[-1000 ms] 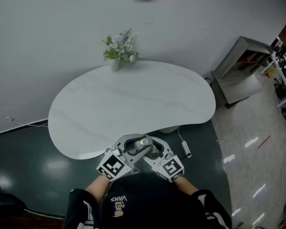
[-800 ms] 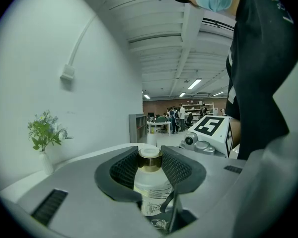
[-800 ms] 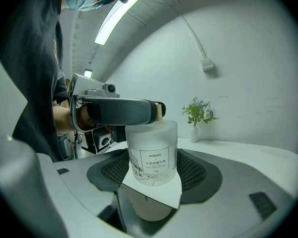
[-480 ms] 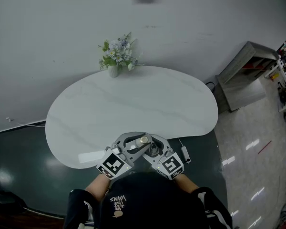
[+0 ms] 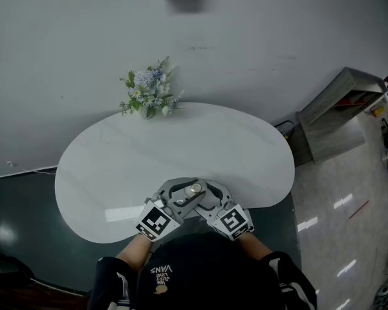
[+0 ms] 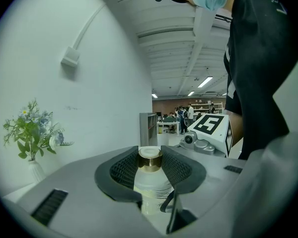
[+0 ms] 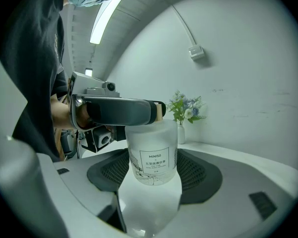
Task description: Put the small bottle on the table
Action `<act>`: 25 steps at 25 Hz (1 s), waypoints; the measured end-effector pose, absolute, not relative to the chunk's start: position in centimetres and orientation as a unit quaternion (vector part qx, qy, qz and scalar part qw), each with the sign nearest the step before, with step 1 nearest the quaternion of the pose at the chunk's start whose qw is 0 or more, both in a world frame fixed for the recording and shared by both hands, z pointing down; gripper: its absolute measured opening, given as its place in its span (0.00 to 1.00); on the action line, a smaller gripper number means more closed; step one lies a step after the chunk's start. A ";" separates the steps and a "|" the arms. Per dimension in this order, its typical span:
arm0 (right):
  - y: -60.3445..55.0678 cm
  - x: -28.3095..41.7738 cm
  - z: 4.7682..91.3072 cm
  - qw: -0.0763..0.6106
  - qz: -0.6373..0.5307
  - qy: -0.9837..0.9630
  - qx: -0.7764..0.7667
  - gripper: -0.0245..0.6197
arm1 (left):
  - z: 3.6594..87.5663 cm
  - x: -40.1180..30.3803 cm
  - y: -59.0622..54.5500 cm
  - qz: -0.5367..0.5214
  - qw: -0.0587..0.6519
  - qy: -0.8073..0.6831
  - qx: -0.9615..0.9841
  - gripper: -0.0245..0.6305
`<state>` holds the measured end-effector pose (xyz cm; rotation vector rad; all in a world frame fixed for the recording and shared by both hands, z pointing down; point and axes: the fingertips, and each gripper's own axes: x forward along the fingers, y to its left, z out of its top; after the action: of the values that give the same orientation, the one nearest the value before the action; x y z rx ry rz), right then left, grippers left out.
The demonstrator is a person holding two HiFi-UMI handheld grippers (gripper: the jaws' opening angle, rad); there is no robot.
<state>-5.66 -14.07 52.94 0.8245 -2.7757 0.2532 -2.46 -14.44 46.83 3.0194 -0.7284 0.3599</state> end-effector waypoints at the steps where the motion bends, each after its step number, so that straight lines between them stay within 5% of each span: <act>1: -15.0 -5.2 53.1 0.118 0.085 -0.949 0.280 0.45 | 47.0 -2.0 -15.3 0.115 0.007 -0.236 0.965 0.27; 25: -27.9 4.6 57.2 0.117 0.118 -0.937 0.307 0.45 | 51.4 3.4 -31.2 0.118 0.023 -0.316 0.941 0.28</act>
<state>4.56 -27.92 57.22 0.8998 -2.7424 0.3464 3.36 -31.16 51.37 2.9150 -0.9792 0.3643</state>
